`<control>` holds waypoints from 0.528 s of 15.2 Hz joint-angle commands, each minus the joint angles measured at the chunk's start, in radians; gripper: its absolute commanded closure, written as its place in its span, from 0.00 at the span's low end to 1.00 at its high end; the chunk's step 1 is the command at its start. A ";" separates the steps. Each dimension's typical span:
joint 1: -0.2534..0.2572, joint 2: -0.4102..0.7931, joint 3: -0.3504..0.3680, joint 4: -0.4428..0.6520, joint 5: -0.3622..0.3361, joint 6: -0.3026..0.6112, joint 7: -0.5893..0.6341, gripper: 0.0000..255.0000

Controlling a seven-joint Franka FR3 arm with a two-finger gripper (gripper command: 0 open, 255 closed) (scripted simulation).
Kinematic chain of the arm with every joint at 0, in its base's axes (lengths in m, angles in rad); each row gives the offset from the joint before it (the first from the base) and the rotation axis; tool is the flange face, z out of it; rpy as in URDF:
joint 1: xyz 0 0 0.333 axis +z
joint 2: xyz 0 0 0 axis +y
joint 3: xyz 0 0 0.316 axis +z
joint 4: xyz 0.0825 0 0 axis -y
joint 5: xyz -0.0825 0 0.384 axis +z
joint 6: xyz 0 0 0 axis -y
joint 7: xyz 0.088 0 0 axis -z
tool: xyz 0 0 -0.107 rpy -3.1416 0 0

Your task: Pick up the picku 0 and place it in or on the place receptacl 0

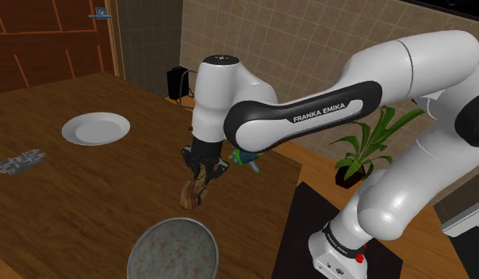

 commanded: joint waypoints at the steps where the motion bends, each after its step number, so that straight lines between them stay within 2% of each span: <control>1: -0.002 -0.012 -0.003 0.017 0.007 -0.027 -0.008 1.00; 8: -0.004 -0.046 -0.010 0.081 0.025 -0.120 -0.022 1.00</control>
